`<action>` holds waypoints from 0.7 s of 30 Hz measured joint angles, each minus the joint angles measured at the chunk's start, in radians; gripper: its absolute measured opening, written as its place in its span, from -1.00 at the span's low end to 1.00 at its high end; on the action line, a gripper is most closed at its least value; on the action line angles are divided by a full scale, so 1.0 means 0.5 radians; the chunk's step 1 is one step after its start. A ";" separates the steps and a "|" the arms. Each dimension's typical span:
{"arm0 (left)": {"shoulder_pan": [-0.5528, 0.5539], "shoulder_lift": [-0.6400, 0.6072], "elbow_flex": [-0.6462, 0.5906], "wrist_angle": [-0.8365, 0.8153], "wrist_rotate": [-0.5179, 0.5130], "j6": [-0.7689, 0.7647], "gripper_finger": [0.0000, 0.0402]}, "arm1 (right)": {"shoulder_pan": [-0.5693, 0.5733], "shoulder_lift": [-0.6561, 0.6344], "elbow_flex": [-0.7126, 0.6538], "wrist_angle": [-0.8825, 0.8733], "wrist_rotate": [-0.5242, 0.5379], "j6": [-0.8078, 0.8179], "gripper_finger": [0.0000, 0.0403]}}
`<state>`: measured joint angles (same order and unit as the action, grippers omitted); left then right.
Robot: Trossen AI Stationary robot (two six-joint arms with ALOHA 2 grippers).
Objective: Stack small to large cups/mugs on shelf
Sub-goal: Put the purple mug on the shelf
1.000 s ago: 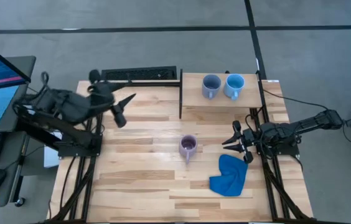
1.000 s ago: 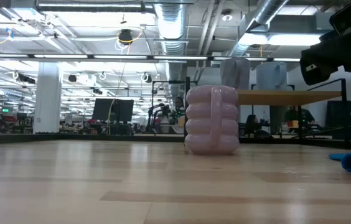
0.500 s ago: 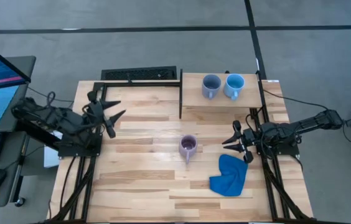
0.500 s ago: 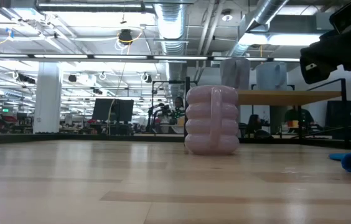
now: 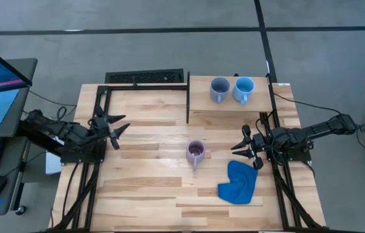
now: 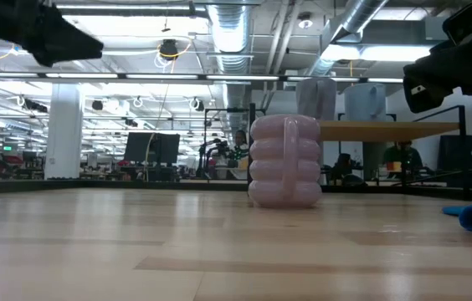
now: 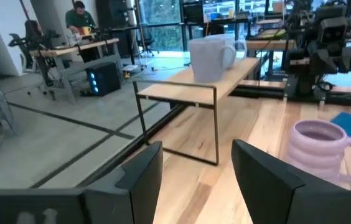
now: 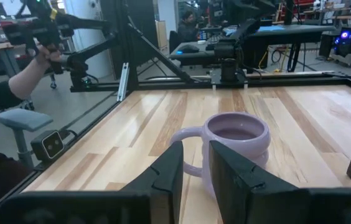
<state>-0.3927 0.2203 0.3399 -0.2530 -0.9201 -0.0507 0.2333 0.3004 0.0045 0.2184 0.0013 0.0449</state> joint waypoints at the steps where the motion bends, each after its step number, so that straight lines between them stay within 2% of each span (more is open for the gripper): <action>1: 0.000 -0.043 -0.035 0.001 0.000 -0.002 -0.08 | 0.000 0.000 0.000 0.000 0.000 0.000 -0.51; 14: 0.000 -0.418 -0.328 -0.011 -0.002 -0.084 -0.08 | 0.000 0.001 0.001 0.000 0.000 0.068 -0.51; 21: 0.000 -0.432 -0.360 -0.020 -0.003 -0.135 -0.08 | 0.000 0.000 0.000 -0.017 -0.001 0.068 -0.51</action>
<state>-0.3927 0.0044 0.1600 -0.2630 -0.9215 -0.1180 0.2333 0.3006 0.0046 0.2097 0.0010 0.0792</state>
